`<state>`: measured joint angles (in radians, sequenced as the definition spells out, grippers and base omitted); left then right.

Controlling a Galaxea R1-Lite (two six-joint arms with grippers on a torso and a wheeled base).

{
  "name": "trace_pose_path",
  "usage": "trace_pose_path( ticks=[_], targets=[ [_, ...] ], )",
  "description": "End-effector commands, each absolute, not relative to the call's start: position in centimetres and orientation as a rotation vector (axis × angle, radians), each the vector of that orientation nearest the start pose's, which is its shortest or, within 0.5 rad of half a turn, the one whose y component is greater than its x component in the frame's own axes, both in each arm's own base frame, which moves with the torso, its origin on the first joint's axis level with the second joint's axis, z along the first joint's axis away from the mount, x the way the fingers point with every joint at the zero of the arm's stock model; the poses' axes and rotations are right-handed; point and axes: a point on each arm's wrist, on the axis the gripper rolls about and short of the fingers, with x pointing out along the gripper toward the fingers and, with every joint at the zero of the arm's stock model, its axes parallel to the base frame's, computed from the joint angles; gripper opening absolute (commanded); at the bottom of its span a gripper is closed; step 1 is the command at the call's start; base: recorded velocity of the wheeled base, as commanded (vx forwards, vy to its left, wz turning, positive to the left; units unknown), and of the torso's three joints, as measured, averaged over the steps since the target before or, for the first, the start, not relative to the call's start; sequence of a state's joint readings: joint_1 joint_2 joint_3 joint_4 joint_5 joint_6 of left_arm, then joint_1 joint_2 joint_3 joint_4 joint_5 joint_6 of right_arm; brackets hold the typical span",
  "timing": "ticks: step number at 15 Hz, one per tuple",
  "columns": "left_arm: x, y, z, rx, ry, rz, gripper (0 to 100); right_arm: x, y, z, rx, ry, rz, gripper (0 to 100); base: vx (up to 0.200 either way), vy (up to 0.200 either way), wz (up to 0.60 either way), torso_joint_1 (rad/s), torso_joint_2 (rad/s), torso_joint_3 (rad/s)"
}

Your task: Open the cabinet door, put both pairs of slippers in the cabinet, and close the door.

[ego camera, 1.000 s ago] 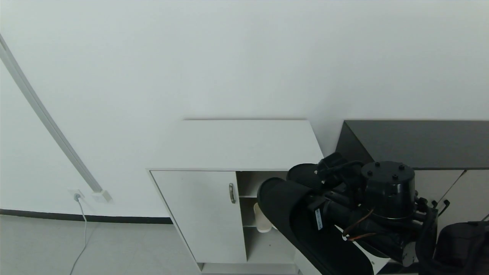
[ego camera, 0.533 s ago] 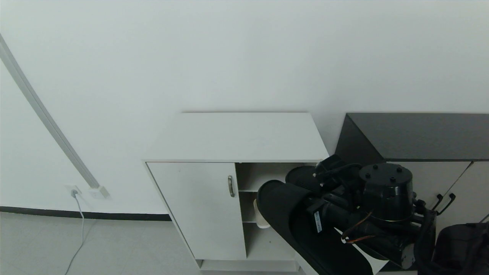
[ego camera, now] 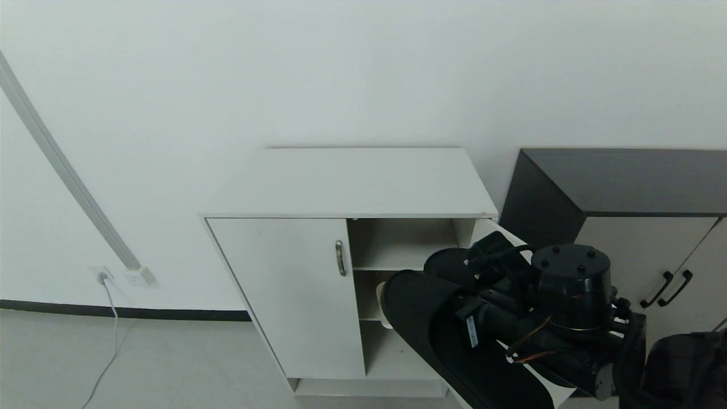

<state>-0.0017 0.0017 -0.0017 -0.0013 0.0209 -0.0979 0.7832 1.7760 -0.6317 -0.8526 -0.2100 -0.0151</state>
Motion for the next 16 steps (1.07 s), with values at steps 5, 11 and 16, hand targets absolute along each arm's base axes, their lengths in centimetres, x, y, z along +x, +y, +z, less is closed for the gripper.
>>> trace_pose_path(
  ticks=[5,11,16],
  targets=[
    [-2.27,0.05,7.61,-0.097,-0.001,0.020,0,21.53,20.81,13.50,-0.159,0.261,0.572,0,0.000,0.000,0.00,-0.219,0.55,0.320],
    [-2.27,0.05,7.61,-0.097,-0.001,0.020,0,21.51,20.79,13.38,-0.161,0.265,0.571,0,0.000,0.000,0.00,-0.185,0.51,0.316],
    [-2.27,0.05,7.61,-0.097,-0.001,0.020,0,21.50,20.77,13.34,-0.162,0.266,0.571,0,0.000,0.000,0.00,-0.155,0.48,0.327]
  ],
)
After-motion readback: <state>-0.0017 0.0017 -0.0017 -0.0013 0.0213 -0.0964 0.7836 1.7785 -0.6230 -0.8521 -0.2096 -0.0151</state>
